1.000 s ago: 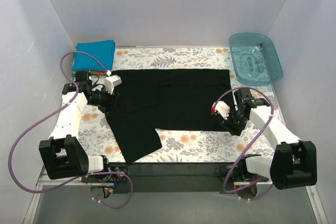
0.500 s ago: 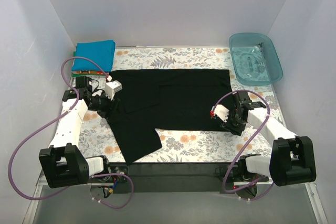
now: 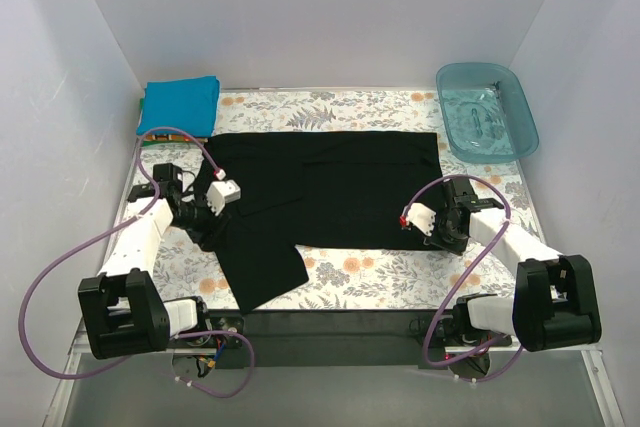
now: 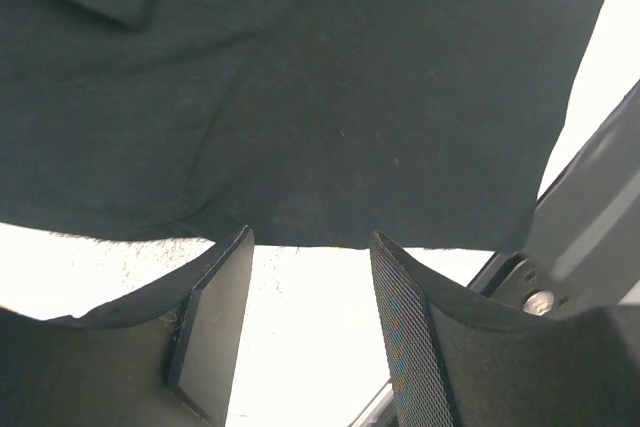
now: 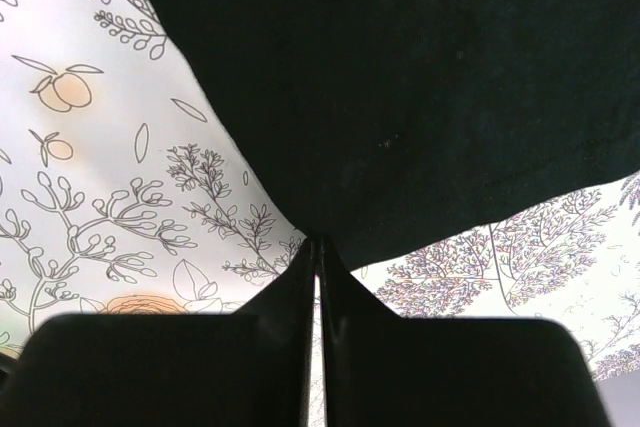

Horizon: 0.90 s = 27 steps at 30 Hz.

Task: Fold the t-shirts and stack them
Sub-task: Fold the tshirt

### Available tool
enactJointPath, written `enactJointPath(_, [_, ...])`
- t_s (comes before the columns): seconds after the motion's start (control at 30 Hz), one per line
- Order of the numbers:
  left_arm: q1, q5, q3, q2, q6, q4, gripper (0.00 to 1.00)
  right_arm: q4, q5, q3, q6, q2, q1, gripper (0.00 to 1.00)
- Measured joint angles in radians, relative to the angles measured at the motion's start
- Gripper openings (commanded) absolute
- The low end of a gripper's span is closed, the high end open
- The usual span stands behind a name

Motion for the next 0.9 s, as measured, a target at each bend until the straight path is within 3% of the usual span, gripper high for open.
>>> enactJointPath(0.27, [-0.016, 0.000, -0.125, -0.027, 0.225, 0.047, 0.49, 0.000, 0.002, 0.006, 0.006, 0.005, 0.000, 0.01])
enactJointPath(0.5, [-0.116, -0.073, -0.293, -0.032, 0.282, 0.201, 0.44, -0.006, 0.002, 0.013, 0.020, 0.010, 0.000, 0.01])
enactJointPath(0.57, [-0.143, -0.106, -0.315, -0.066, 0.270, 0.254, 0.38, -0.008, 0.002, 0.015, 0.023, 0.012, 0.000, 0.01])
enactJointPath(0.6, [-0.156, -0.122, -0.329, -0.084, 0.266, 0.275, 0.24, -0.008, 0.002, 0.016, 0.024, 0.013, 0.000, 0.01])
enactJointPath(0.7, [-0.177, -0.147, -0.349, -0.120, 0.255, 0.294, 0.07, -0.010, 0.002, 0.019, 0.024, 0.016, 0.000, 0.01])
enactJointPath(0.8, [-0.185, -0.182, -0.345, -0.131, 0.256, 0.290, 0.00, -0.013, 0.002, 0.024, 0.024, 0.016, 0.000, 0.01])
enactJointPath(0.9, [-0.185, -0.219, -0.315, -0.130, 0.241, 0.234, 0.00, -0.026, 0.002, 0.039, 0.024, 0.016, 0.000, 0.01])
